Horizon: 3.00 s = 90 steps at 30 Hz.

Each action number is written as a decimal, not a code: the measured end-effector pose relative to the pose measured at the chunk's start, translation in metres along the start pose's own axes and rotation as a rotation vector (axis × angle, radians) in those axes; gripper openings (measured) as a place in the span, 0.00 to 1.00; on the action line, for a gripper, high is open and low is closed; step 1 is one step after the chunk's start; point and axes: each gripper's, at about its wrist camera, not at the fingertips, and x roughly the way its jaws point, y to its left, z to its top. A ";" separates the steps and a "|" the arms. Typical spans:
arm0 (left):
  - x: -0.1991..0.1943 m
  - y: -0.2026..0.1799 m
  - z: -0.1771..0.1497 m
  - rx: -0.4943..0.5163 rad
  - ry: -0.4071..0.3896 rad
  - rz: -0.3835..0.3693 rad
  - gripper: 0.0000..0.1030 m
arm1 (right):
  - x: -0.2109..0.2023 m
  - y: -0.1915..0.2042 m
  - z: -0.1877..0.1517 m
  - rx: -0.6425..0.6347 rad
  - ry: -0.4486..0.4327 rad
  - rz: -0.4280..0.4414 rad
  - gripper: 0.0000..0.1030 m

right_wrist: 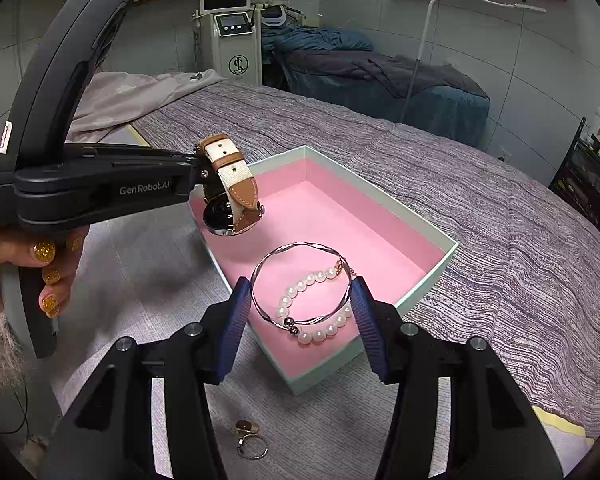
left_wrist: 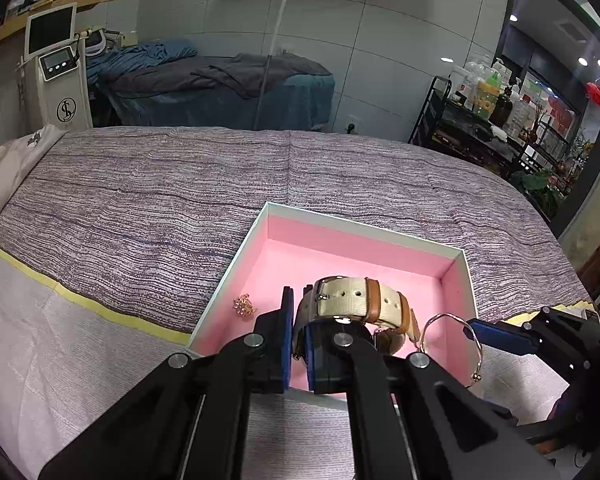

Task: Organize jewelry
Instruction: 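Lower watch and silver bangle into the pink-lined box while both grippers open, then withdraw both grippers from the box toward the remaining rings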

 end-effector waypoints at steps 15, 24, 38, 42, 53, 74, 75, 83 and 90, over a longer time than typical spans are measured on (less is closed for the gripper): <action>-0.011 -0.003 0.006 -0.026 -0.096 0.014 0.83 | 0.005 0.004 -0.002 -0.045 -0.024 -0.068 0.89; -0.029 -0.009 0.001 0.012 -0.122 0.069 0.94 | -0.003 0.003 -0.010 -0.011 -0.047 -0.061 0.95; -0.048 0.000 -0.022 -0.033 -0.115 0.077 0.94 | -0.020 0.004 -0.017 0.029 -0.069 -0.021 0.95; -0.053 0.001 -0.032 -0.037 -0.105 0.071 0.94 | -0.027 0.005 -0.023 0.044 -0.069 -0.006 0.95; -0.062 -0.003 -0.060 0.010 -0.075 0.060 0.94 | -0.037 0.000 -0.045 0.081 -0.043 0.028 0.95; -0.062 -0.005 -0.121 0.053 0.083 0.057 0.94 | -0.032 0.011 -0.086 0.012 0.057 0.040 0.84; -0.062 -0.005 -0.123 0.050 0.084 0.055 0.94 | -0.031 0.011 -0.087 0.013 0.062 0.047 0.81; -0.062 -0.015 -0.132 0.063 0.109 0.004 0.76 | -0.026 0.015 -0.089 -0.011 0.087 0.042 0.56; -0.055 -0.026 -0.139 0.080 0.145 -0.019 0.62 | -0.020 0.029 -0.087 -0.088 0.095 0.007 0.41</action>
